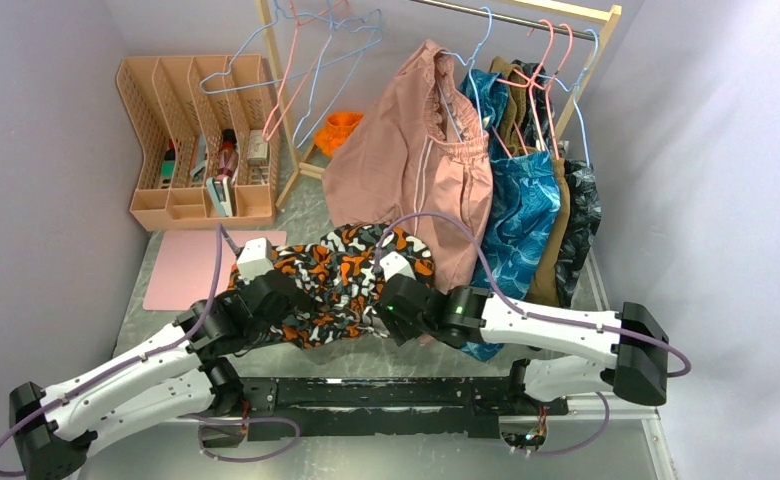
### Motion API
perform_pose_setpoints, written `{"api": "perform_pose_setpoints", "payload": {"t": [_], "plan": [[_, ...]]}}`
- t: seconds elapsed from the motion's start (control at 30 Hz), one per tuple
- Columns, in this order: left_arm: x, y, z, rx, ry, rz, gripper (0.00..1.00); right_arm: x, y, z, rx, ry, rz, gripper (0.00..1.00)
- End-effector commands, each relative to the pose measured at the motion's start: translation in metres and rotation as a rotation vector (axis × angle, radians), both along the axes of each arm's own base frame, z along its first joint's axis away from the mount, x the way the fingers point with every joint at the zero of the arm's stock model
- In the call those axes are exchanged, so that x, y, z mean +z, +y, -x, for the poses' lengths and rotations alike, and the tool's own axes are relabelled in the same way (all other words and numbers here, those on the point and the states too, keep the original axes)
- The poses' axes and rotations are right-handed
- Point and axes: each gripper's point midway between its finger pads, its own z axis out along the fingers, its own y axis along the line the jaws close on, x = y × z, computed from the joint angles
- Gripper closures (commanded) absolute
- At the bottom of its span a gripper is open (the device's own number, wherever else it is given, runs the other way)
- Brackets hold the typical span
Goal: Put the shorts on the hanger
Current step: Adjust the shorts at the center of the board.
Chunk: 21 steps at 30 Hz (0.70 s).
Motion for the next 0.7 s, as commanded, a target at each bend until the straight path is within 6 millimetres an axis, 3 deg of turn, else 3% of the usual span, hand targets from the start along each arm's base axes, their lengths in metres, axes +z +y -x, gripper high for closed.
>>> {"api": "perform_pose_setpoints", "payload": {"t": [0.0,0.13,0.27,0.37,0.43,0.5,0.67], "plan": [[0.008,-0.003,-0.004,0.014,-0.028,0.029,0.93,-0.006,-0.015,-0.008,-0.070,-0.038,0.096,0.35],[0.013,-0.003,-0.004,0.013,-0.033,0.034,0.93,-0.013,-0.025,-0.016,-0.138,-0.065,0.156,0.44],[0.026,-0.003,-0.004,0.010,-0.057,0.051,0.93,-0.007,-0.024,-0.027,-0.188,-0.116,0.172,0.68],[0.042,0.000,-0.005,0.009,-0.084,0.062,0.93,0.010,-0.014,-0.036,-0.196,-0.155,0.127,0.86],[0.056,0.002,-0.005,0.002,-0.110,0.068,0.93,0.029,-0.006,-0.042,-0.193,-0.190,0.071,0.99],[0.074,0.004,-0.006,-0.009,-0.145,0.077,0.93,0.054,-0.003,-0.048,-0.199,-0.241,0.003,1.00],[0.137,0.013,-0.004,-0.047,-0.295,0.144,0.93,0.154,-0.007,-0.066,-0.277,-0.416,-0.262,1.00]]}}
